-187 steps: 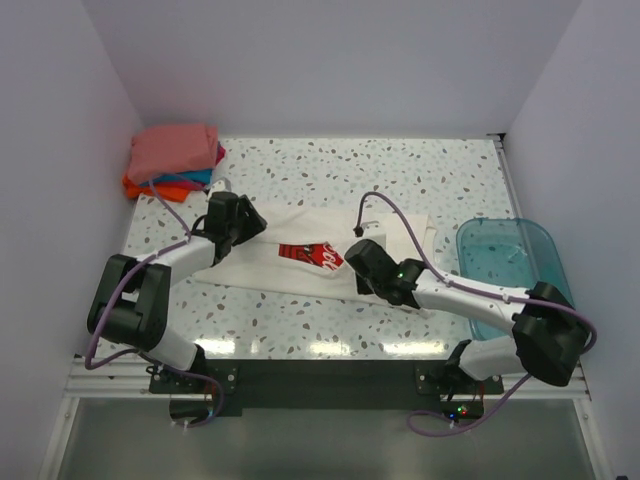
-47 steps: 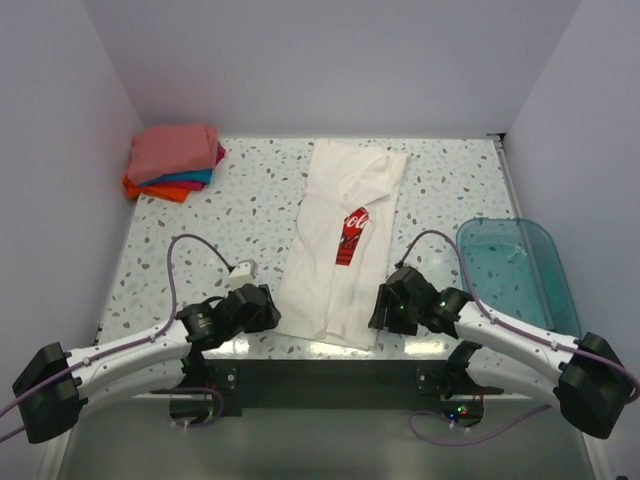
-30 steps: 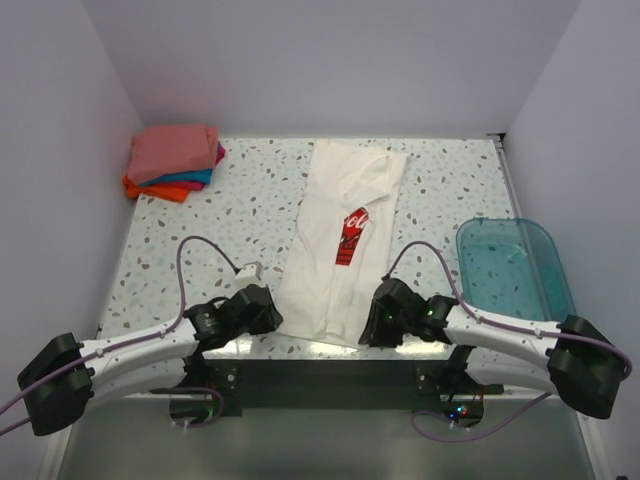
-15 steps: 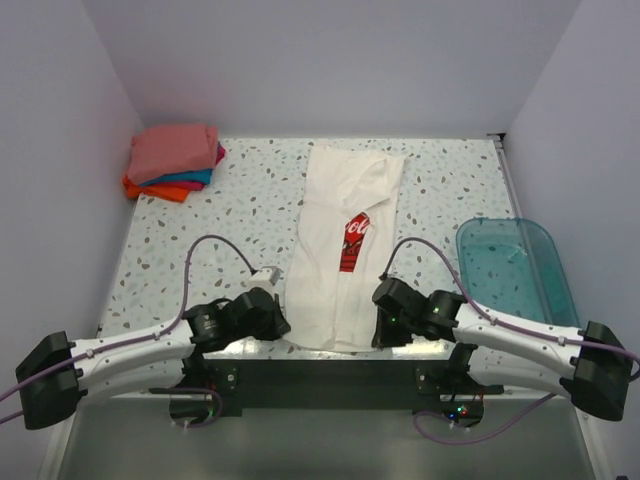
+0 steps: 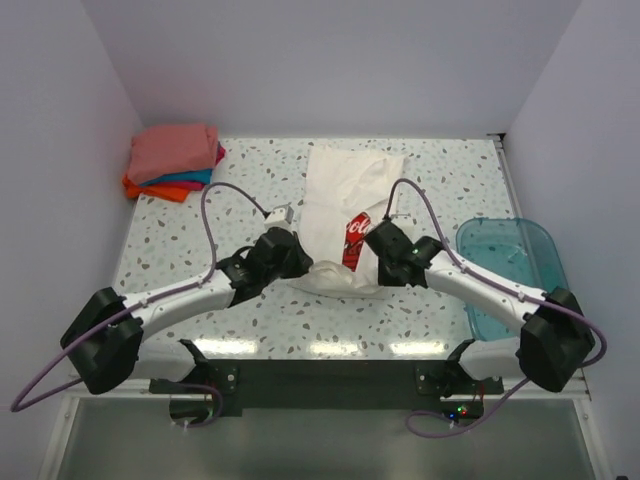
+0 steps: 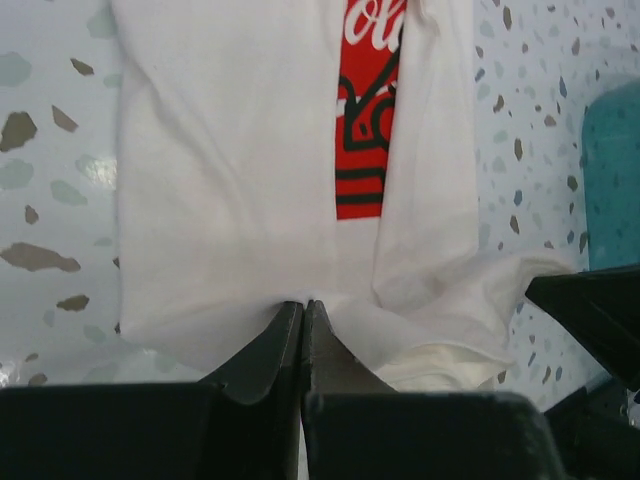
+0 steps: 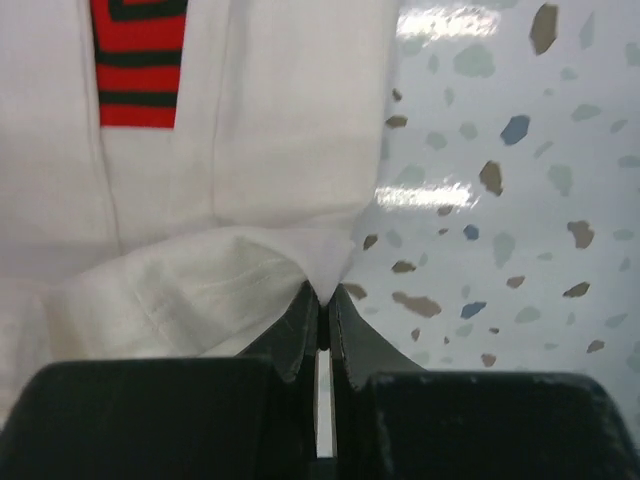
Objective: Fold and stack the t-shirts
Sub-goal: Fold the tshirt
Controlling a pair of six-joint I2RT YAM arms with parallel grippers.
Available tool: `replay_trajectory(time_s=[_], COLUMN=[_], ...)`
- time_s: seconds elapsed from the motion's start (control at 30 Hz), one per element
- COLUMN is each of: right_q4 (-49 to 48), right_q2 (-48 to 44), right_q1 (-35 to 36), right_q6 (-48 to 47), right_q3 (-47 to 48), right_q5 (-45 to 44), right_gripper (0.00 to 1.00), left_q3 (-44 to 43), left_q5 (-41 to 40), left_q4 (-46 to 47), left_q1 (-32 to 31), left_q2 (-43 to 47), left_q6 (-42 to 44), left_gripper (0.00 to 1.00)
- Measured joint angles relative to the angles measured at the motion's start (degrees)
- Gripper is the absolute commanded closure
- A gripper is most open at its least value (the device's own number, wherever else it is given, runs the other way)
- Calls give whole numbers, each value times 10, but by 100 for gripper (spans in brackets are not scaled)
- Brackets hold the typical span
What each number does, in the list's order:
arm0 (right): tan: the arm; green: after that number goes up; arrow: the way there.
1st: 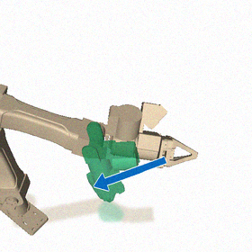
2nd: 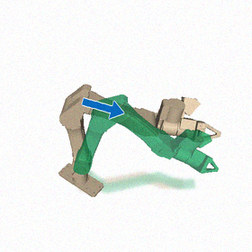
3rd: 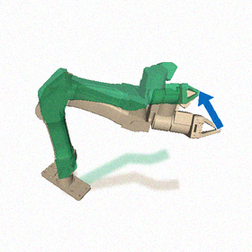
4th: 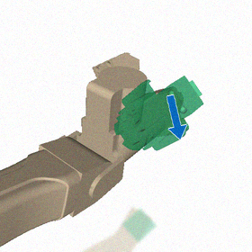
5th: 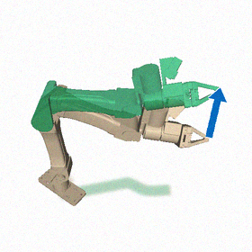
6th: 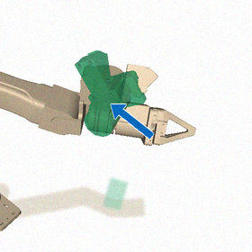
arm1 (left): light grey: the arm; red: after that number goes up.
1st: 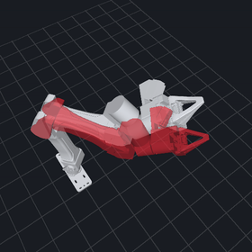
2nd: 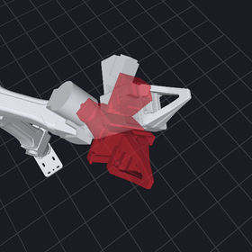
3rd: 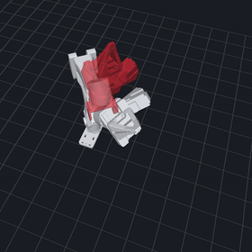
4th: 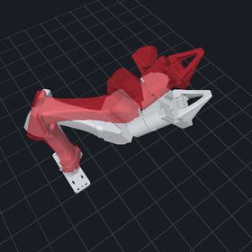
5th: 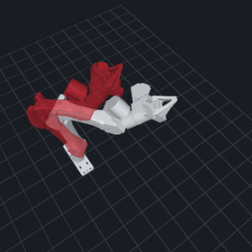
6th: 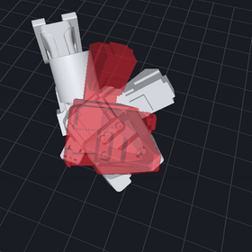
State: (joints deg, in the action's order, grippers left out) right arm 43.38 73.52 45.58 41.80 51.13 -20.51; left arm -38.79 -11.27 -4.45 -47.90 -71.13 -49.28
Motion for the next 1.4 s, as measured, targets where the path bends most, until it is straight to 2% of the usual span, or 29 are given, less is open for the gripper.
replay_trajectory(time_s=[0.23, 0.43, 0.8, 0.9, 0.93, 0.97, 1.0, 1.03, 1.07, 1.13, 1.2, 1.3, 1.33, 1.37, 1.4], right_q4=[-81, -158, -189, -188, -188, -187, -183, -179, -168, -162, -161, -169, -170, -171, -175], right_q2=[85, 157, 262, 297, 308, 319, 332, 345, 359, 378, 377, 353, 340, 322, 302], right_q1=[-111, -181, -266, -285, -292, -300, -309, -318, -328, -341, -351, -348, -342, -332, -318], right_q6=[-49, -70, -85, -88, -89, -90, -96, -99, -104, -116, -124, -129, -129, -130, -130], right_q3=[43, 85, 202, 244, 255, 267, 281, 299, 321, 355, 365, 347, 332, 310, 287], right_q5=[-21, -3, 61, 78, 86, 94, 103, 113, 120, 129, 132, 136, 136, 133, 127], right_gripper=[100, 100, 100, 86, 72, 65, 57, 37, 31, 24, 24, 30, 34, 38, 48], left_q3=[-45, -77, -193, -229, -240, -251, -262, -271, -278, -286, -286, -278, -270, -261, -254], left_q5=[-22, -22, 52, 75, 84, 95, 104, 115, 127, 144, 157, 159, 156, 155, 153], left_q4=[94, 176, 226, 231, 232, 233, 233, 233, 233, 232, 231, 226, 223, 221, 218], left_q1=[76, 120, 188, 201, 205, 209, 212, 216, 221, 229, 240, 249, 250, 249, 246], left_q2=[-117, -201, -315, -346, -357, -368, -379, -388, -396, -405, -405, -389, -377, -363, -350], left_q6=[4, 11, 38, 46, 51, 56, 62, 65, 69, 71, 74, 80, 80, 80, 80], left_gripper=[100, 100, 100, 89, 82, 64, 55, 47, 38, 34, 32, 38, 41, 49, 53])
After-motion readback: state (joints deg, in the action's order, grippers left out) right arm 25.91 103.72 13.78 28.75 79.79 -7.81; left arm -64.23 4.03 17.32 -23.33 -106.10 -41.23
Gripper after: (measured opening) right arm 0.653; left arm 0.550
